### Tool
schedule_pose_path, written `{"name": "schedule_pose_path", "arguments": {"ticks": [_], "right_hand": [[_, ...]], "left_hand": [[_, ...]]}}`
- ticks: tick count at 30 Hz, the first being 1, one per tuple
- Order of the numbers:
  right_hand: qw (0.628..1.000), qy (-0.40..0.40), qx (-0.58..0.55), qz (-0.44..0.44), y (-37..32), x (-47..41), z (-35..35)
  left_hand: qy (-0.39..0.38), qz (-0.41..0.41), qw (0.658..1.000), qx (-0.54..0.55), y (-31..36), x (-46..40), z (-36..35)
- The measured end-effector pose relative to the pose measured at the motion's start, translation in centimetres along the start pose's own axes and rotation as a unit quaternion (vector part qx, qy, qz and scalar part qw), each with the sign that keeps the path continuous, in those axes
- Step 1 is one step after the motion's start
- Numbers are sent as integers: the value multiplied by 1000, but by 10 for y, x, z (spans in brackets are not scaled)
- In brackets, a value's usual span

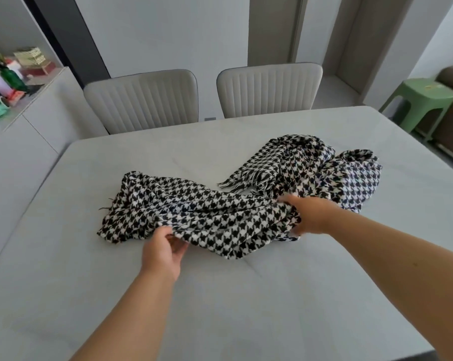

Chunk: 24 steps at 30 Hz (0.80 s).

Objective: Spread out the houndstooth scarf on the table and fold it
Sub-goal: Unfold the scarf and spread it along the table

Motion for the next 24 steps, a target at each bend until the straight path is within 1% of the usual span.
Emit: {"name": "schedule_pose_path", "arguments": {"ticks": [2,3,5,6,7,8,9,11,13,14,15,16,17,18,19,20,21,22,23,24], "right_hand": [[997,-51,52,2,1,4,-4],[995,-86,40,13,0,7,-4],[984,-168,-34,47,-6,22,4],[976,-196,-70,67,-9,32,13],[971,-203,-96,81,-11,40,26],[971,-185,-122,93,-12,45,44],[972,-148,-155,102,-13,48,64],[963,-45,-239,114,-17,51,102],[941,64,-313,114,-24,52,132],[929,125,-332,105,-26,52,144],[920,185,-333,96,-28,56,155],[917,235,-311,86,-30,60,162],[924,272,-256,80,-34,65,167],[937,289,-179,86,-40,70,169],[951,270,-110,106,-48,73,166],[967,210,-69,125,-54,72,157],[983,117,-43,135,-58,68,141],[991,7,-20,136,-60,63,120],[985,-104,-10,140,-61,60,96],[970,-185,-38,152,-64,56,76]], "left_hand": [[-4,-81,997,11,17,18,6],[1,-125,992,6,26,27,11],[18,-189,982,5,45,44,22],[21,-212,977,13,56,52,23],[23,-232,972,26,70,59,22],[20,-251,966,50,85,65,17],[15,-267,960,78,102,69,10],[-8,-292,949,117,137,71,-9],[-21,-310,944,109,170,65,-26],[-27,-316,944,94,184,62,-33],[-36,-324,943,76,196,58,-38],[-43,-329,942,56,207,56,-40],[-46,-336,940,34,214,55,-40],[-42,-344,938,11,220,54,-37],[-31,-349,936,-28,223,52,-31],[-13,-338,938,-78,220,49,-24],[-2,-314,939,-137,212,43,-16],[6,-271,944,-189,201,37,-6],[2,-221,949,-224,186,27,4],[-7,-176,952,-250,172,20,14]]}}
Point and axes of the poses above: each hand's wrist, its own x-axis away from the middle knuckle, its own z-axis out of the back of the hand, y = z × x, the point moved 7 cm from there along -x, towards the middle knuckle, and after that the axes turned 9 degrees about -y, right-handed, at the moved point
